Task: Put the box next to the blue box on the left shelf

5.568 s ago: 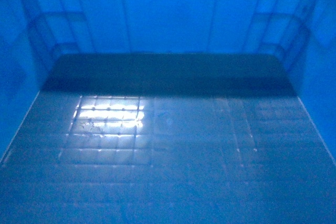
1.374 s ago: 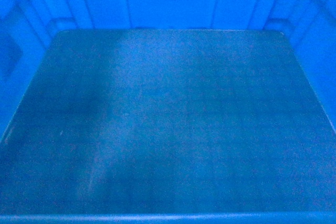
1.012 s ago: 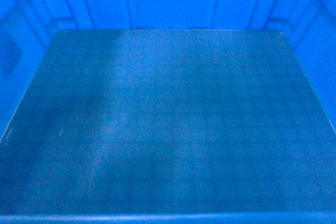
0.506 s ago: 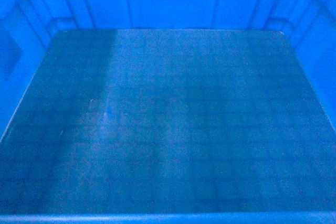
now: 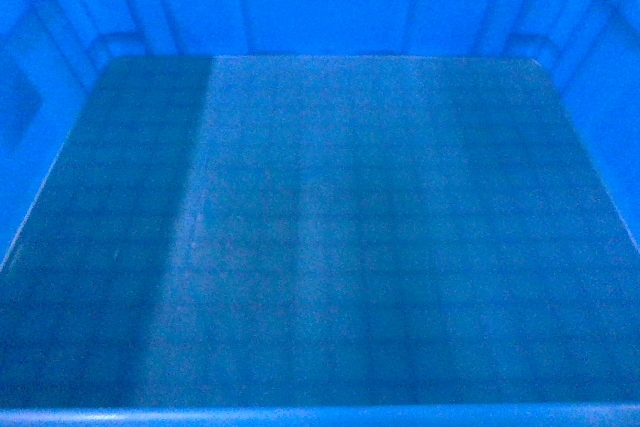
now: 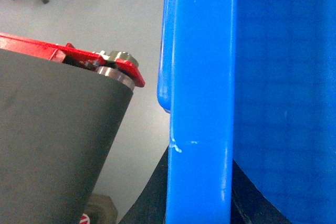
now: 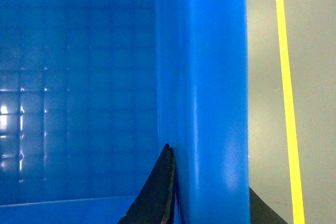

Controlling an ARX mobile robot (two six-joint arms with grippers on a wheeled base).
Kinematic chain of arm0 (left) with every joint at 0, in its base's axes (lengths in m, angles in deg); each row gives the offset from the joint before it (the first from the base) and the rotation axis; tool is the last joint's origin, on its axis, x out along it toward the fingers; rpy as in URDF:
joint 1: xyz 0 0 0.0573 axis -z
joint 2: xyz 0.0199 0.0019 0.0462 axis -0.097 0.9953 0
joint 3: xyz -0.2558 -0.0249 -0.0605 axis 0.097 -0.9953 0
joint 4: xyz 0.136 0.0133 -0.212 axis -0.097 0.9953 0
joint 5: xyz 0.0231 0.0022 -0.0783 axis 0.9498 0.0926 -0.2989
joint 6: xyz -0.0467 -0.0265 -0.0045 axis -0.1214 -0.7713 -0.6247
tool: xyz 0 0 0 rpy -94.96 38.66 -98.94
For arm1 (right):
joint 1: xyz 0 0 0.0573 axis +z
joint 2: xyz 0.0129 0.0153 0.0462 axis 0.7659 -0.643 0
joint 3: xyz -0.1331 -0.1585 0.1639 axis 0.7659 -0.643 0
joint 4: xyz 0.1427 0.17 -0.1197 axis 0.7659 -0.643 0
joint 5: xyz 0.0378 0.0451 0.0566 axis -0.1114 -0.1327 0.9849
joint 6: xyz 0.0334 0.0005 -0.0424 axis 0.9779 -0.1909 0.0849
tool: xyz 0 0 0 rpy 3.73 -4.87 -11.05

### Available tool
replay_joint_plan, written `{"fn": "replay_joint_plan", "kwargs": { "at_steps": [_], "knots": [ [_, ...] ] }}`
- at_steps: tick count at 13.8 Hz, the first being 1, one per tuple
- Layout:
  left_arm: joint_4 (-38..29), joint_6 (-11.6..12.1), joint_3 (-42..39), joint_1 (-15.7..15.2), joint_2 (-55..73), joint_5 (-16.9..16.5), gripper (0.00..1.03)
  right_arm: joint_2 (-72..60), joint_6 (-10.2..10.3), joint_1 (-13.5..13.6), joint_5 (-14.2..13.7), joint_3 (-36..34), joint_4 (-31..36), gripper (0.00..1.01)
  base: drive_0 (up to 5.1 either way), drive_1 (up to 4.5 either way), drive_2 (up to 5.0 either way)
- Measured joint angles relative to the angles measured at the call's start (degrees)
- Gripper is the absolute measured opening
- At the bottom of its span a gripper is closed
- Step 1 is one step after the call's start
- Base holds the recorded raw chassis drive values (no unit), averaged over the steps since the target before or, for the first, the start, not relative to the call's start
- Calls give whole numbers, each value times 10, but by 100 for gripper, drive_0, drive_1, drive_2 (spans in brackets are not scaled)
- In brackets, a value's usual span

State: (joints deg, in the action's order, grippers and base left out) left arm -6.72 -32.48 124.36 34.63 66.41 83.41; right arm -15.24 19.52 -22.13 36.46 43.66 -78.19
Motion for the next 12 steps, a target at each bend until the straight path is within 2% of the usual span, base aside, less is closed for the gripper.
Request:
{"fn": "replay_joint_plan", "kwargs": {
  "at_steps": [7,12],
  "knots": [
    [0,0,0,0,0,0,12,0,0,0,0,0,0,13,-149,-149,-149],
    [0,0,0,0,0,0,12,0,0,0,0,0,0,13,-9,-9,-9]
  ]
}}
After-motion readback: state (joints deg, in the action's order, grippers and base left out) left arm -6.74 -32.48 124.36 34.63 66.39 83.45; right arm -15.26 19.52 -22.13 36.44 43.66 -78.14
